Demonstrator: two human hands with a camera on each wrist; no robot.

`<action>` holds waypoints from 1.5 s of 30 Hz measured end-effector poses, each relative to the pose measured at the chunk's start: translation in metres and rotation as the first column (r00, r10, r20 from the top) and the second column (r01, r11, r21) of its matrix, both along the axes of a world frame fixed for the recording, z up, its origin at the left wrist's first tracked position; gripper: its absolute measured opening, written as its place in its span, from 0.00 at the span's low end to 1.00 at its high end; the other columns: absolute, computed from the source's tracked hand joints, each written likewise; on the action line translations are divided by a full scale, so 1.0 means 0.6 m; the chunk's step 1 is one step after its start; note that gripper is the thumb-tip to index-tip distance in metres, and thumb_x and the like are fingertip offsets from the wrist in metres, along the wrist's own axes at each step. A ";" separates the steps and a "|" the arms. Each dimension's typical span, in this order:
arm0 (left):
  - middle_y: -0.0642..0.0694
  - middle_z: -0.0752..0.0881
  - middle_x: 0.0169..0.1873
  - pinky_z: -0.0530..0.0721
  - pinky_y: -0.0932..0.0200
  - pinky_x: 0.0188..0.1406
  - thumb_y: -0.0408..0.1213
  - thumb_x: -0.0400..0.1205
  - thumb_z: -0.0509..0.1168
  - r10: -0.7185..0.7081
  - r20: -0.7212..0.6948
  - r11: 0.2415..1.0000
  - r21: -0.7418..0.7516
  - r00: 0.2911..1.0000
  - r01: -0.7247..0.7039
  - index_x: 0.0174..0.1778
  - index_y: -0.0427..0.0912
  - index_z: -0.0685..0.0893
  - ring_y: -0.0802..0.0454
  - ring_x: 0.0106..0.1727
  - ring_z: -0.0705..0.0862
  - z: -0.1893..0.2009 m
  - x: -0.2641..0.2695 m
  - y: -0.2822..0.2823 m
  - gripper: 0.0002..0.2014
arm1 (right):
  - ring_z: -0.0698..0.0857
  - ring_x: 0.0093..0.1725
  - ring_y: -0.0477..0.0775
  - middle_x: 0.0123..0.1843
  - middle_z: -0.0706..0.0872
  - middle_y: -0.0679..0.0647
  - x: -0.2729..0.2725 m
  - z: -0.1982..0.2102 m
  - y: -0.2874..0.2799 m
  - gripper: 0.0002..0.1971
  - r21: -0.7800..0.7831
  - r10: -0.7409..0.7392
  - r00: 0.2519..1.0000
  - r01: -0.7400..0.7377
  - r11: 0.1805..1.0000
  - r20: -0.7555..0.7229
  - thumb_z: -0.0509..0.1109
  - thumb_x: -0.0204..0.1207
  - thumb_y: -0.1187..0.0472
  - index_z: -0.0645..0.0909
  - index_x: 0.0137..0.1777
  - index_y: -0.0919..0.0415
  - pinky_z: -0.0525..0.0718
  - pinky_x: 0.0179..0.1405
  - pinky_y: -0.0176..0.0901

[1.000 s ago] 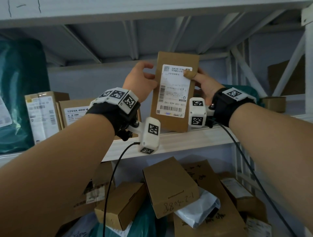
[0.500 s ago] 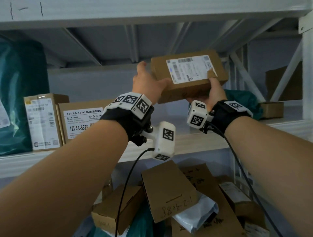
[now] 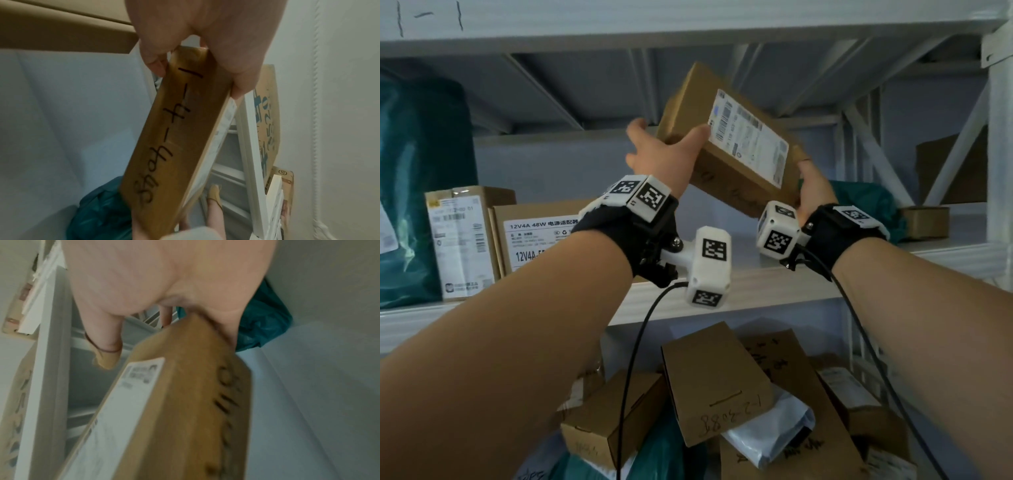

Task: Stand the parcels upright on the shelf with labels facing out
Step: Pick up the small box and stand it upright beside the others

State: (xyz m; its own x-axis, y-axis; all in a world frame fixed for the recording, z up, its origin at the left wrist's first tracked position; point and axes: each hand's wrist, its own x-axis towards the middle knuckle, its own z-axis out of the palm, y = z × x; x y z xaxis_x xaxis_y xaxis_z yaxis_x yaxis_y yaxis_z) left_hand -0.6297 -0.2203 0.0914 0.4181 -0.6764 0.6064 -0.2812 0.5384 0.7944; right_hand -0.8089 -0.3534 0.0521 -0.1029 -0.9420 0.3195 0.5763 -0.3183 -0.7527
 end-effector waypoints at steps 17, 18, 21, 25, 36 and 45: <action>0.53 0.82 0.54 0.82 0.68 0.37 0.31 0.79 0.64 0.046 0.411 0.997 -0.068 0.910 -0.019 0.70 0.48 0.71 0.56 0.51 0.84 -0.016 0.006 -0.009 0.22 | 0.88 0.56 0.54 0.61 0.86 0.53 0.022 -0.024 0.107 0.44 -0.155 -0.014 0.774 -0.108 0.982 -0.634 0.77 0.68 0.68 0.59 0.81 0.54 0.89 0.51 0.52; 0.51 0.83 0.55 0.81 0.68 0.40 0.30 0.79 0.63 0.084 0.457 0.995 -0.091 0.886 -0.048 0.70 0.47 0.72 0.55 0.54 0.84 -0.016 0.007 -0.004 0.22 | 0.88 0.53 0.52 0.59 0.86 0.53 0.024 -0.025 0.105 0.46 -0.150 -0.018 0.778 -0.098 0.984 -0.627 0.78 0.67 0.68 0.58 0.82 0.52 0.89 0.48 0.50; 0.45 0.78 0.67 0.76 0.57 0.61 0.35 0.79 0.63 0.347 0.682 0.935 -0.205 0.643 -0.288 0.69 0.47 0.73 0.46 0.67 0.78 -0.009 0.018 0.010 0.21 | 0.88 0.50 0.52 0.60 0.86 0.55 0.034 -0.028 0.102 0.47 -0.153 -0.034 0.773 -0.082 0.985 -0.633 0.78 0.68 0.68 0.55 0.83 0.50 0.88 0.50 0.54; 0.44 0.82 0.58 0.73 0.46 0.69 0.47 0.79 0.60 0.378 0.774 0.857 -0.085 0.508 -0.508 0.53 0.50 0.80 0.40 0.64 0.79 0.004 0.043 0.024 0.10 | 0.87 0.54 0.57 0.51 0.88 0.52 0.053 -0.031 0.097 0.45 -0.121 0.004 0.768 -0.106 0.987 -0.641 0.78 0.68 0.67 0.58 0.81 0.48 0.83 0.61 0.64; 0.45 0.81 0.44 0.75 0.54 0.43 0.56 0.84 0.52 0.173 0.952 0.772 0.027 0.252 -0.635 0.50 0.40 0.81 0.48 0.43 0.78 -0.009 0.106 -0.021 0.22 | 0.84 0.64 0.58 0.67 0.84 0.59 0.108 -0.037 0.085 0.42 -0.117 0.047 0.725 -0.175 0.978 -0.687 0.77 0.68 0.64 0.61 0.81 0.55 0.78 0.69 0.63; 0.47 0.79 0.43 0.76 0.54 0.41 0.65 0.78 0.57 0.218 0.968 0.740 -0.083 0.121 -0.667 0.56 0.42 0.77 0.48 0.44 0.78 -0.035 0.107 -0.015 0.28 | 0.83 0.65 0.58 0.69 0.83 0.59 0.103 -0.053 0.074 0.38 -0.064 0.111 0.726 -0.209 0.976 -0.679 0.75 0.71 0.64 0.63 0.80 0.57 0.77 0.71 0.61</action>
